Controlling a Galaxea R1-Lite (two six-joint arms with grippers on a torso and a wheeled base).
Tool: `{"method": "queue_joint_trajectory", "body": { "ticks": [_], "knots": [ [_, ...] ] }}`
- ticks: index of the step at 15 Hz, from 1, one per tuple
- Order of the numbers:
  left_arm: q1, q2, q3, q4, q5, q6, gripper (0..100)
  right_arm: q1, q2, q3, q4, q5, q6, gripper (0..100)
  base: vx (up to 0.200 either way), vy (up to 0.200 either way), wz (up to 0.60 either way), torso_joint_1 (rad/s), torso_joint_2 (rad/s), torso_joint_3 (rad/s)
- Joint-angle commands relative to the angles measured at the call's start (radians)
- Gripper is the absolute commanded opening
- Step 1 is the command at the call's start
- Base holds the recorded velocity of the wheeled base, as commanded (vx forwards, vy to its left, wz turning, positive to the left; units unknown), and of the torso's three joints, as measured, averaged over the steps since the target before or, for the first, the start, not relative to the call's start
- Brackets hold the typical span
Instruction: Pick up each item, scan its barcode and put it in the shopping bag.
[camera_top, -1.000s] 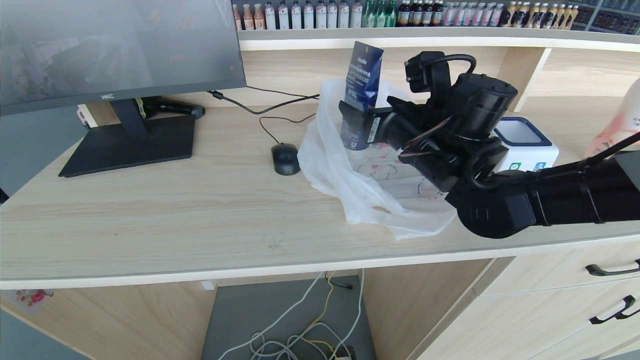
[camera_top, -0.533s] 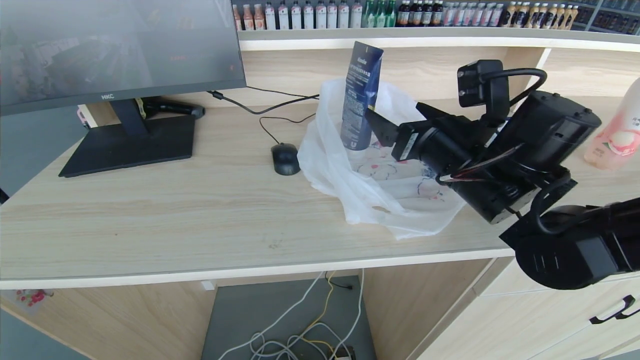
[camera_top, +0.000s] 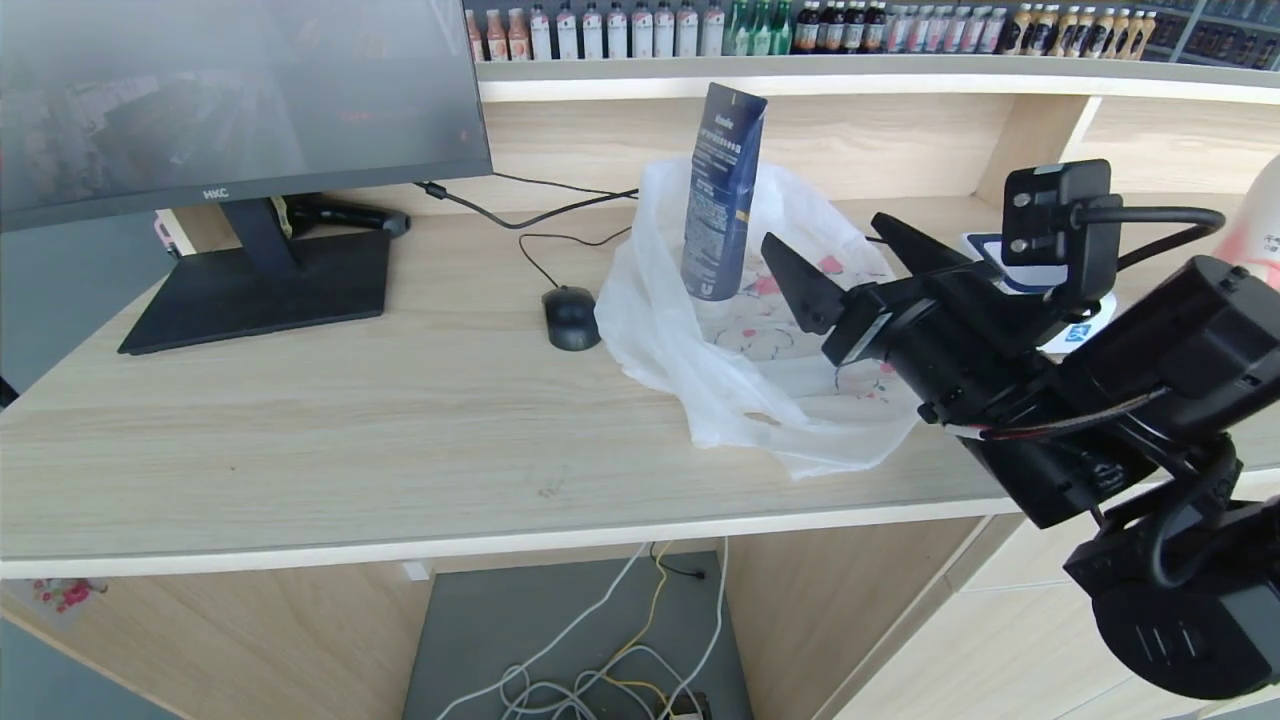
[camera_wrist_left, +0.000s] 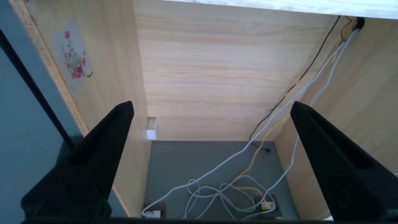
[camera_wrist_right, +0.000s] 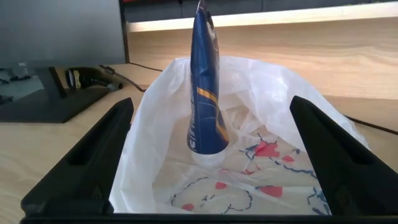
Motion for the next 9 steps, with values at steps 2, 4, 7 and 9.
{"method": "queue_joint_trajectory", "body": {
  "ticks": [2, 4, 7, 9],
  "knots": [
    [-0.001, 0.0, 0.0, 0.001, 0.0, -0.003, 100, 0.023, 0.017, -0.012, -0.001, 0.0, -0.006, 100, 0.0, 0.0, 0.0, 0.0, 0.0, 0.0],
    [-0.001, 0.0, 0.0, 0.0, 0.0, -0.003, 100, 0.023, 0.02, 0.002, -0.047, -0.006, -0.012, 100, 0.0, 0.0, 0.0, 0.0, 0.0, 0.0],
    [0.001, 0.0, 0.0, 0.0, 0.001, -0.013, 100, 0.057, 0.048, -0.061, -0.069, -0.005, -0.023, 100, -0.133, 0.0, 0.0, 0.003, 0.0, 0.002],
    [0.001, 0.0, 0.0, 0.0, 0.001, -0.012, 100, 0.064, 0.059, -0.062, -0.07, -0.005, -0.023, 100, -0.1, 0.0, 0.0, 0.009, 0.0, 0.001]
  ]
}}
